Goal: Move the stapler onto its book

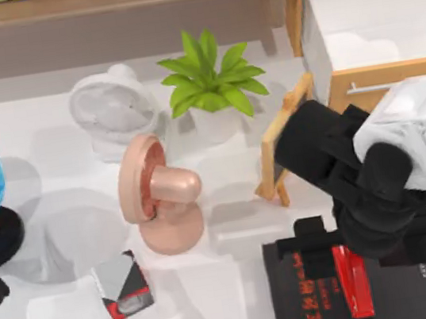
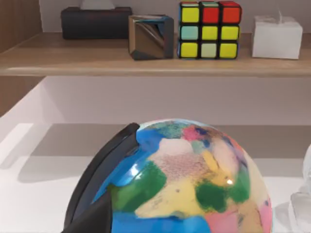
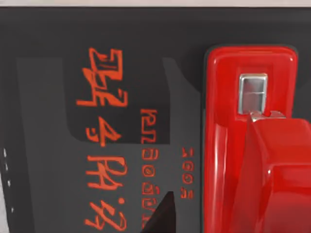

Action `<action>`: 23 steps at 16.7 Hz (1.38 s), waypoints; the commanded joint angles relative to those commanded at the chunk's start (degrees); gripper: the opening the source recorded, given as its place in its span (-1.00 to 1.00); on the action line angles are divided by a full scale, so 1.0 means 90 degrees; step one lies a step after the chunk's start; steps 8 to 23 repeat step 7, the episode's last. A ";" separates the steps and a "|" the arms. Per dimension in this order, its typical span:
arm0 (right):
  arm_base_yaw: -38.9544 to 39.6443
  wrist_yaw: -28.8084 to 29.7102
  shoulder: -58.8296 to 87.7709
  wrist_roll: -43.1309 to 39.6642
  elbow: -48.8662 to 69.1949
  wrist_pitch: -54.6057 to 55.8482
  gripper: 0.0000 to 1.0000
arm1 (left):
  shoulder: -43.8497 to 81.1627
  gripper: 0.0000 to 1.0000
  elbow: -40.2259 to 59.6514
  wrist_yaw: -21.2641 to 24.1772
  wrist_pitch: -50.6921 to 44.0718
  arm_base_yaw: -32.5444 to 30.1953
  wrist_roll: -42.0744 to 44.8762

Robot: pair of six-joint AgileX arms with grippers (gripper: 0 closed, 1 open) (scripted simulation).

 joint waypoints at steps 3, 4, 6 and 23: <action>0.0000 0.0000 0.0000 0.0000 0.0000 0.0000 1.00 | 0.0000 1.00 0.0000 0.0000 0.0000 0.0000 0.0000; 0.0000 0.0000 0.0000 0.0000 0.0000 0.0000 1.00 | 0.0000 1.00 0.0000 0.0000 0.0000 0.0000 0.0000; 0.0000 0.0000 0.0000 0.0000 0.0000 0.0000 1.00 | 0.0000 1.00 0.0000 0.0000 0.0000 0.0000 0.0000; 0.0000 0.0000 0.0000 0.0000 0.0000 0.0000 1.00 | 0.0000 1.00 0.0000 0.0000 0.0000 0.0000 0.0000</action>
